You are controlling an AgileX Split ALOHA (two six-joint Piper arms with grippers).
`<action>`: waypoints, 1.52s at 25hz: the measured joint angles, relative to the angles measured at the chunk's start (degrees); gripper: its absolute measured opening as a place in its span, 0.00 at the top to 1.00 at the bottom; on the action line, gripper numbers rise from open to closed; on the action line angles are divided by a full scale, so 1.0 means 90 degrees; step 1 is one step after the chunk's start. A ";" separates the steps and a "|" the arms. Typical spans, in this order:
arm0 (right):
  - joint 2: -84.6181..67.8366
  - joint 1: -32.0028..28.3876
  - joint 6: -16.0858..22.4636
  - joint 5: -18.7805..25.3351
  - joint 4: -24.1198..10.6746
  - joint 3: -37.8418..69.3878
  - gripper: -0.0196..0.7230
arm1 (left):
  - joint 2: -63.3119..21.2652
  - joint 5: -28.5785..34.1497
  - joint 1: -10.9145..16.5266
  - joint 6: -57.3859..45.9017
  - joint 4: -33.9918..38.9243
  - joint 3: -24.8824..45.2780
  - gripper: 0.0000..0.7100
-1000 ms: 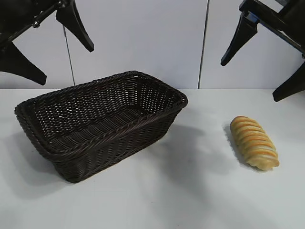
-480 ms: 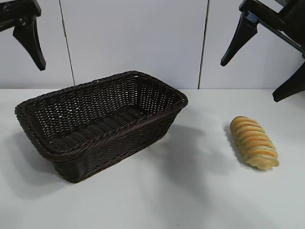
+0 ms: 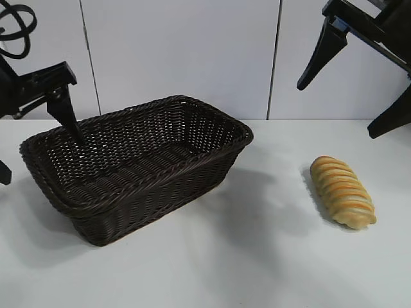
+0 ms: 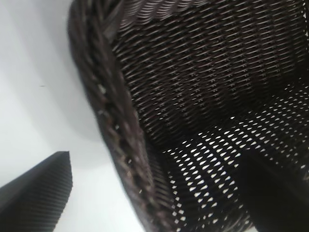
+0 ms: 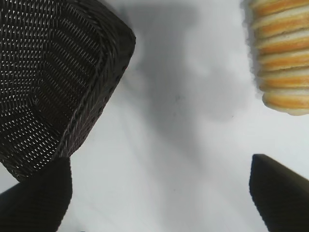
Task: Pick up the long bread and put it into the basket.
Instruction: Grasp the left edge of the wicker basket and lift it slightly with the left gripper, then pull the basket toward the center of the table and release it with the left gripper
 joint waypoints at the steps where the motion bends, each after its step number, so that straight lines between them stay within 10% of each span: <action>1: 0.0000 0.0000 0.0000 0.0000 0.0000 0.0000 0.04 | 0.0074 -0.0006 0.0000 0.0027 -0.0046 0.0000 0.06; 7: 0.0000 0.0000 -0.0037 0.0000 0.0000 0.0000 0.04 | 0.0391 -0.0121 0.0000 0.0115 -0.0168 0.0000 0.17; 15: 0.0000 0.0000 -0.0094 0.0000 0.0000 0.0000 0.04 | 0.0462 -0.0296 0.0000 0.0072 -0.0354 -0.0014 0.87; 30: 0.0000 0.0000 -0.0167 0.0007 0.0000 0.0000 0.04 | 0.0474 0.0363 0.0370 0.1435 -0.1924 -0.0512 0.87; 38: 0.0000 0.0000 -0.0167 0.0024 0.0000 0.0000 0.04 | 0.0481 0.1880 0.0420 0.1906 -0.0773 -0.1896 0.87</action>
